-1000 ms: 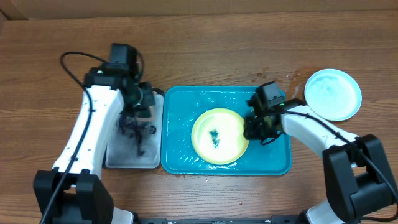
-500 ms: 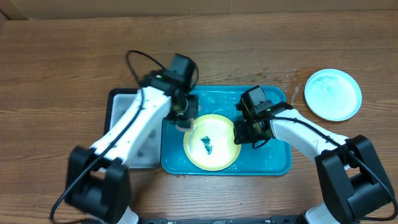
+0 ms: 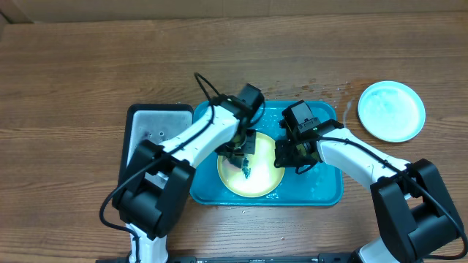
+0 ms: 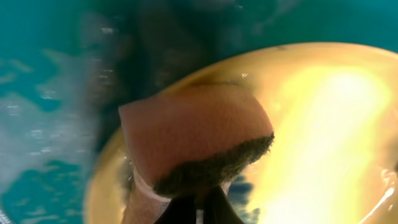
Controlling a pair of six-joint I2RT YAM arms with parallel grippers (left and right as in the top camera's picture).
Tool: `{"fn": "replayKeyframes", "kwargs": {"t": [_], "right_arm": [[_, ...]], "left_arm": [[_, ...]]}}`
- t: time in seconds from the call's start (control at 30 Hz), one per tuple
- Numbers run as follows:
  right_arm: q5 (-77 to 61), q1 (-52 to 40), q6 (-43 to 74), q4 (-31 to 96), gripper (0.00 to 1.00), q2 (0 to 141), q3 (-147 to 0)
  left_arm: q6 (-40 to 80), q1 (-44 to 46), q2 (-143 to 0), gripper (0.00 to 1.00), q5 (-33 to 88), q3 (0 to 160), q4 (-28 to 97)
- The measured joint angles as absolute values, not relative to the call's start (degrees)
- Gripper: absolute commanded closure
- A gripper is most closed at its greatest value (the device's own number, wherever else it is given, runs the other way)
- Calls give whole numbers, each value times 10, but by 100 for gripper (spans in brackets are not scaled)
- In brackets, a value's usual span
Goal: Clean dirty plates on tray and stack at the side
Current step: 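Scrub the yellow plate with the sponge in the left gripper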
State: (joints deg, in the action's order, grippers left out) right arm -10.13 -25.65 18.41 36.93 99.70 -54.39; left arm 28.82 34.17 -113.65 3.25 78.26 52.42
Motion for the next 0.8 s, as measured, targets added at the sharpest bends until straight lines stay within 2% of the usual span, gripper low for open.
{"fn": "replayKeyframes", "kwargs": {"t": [0.23, 0.47, 0.8], "right_arm": [[-98, -256, 184, 372, 96, 997, -544], [-96, -252, 190, 377, 96, 996, -544], [-113, -233, 300, 382, 96, 996, -544]], "left_arm": [[324, 395, -1146, 96, 67, 785, 493], [351, 397, -1152, 96, 131, 785, 468], [391, 386, -1154, 96, 159, 785, 463]]}}
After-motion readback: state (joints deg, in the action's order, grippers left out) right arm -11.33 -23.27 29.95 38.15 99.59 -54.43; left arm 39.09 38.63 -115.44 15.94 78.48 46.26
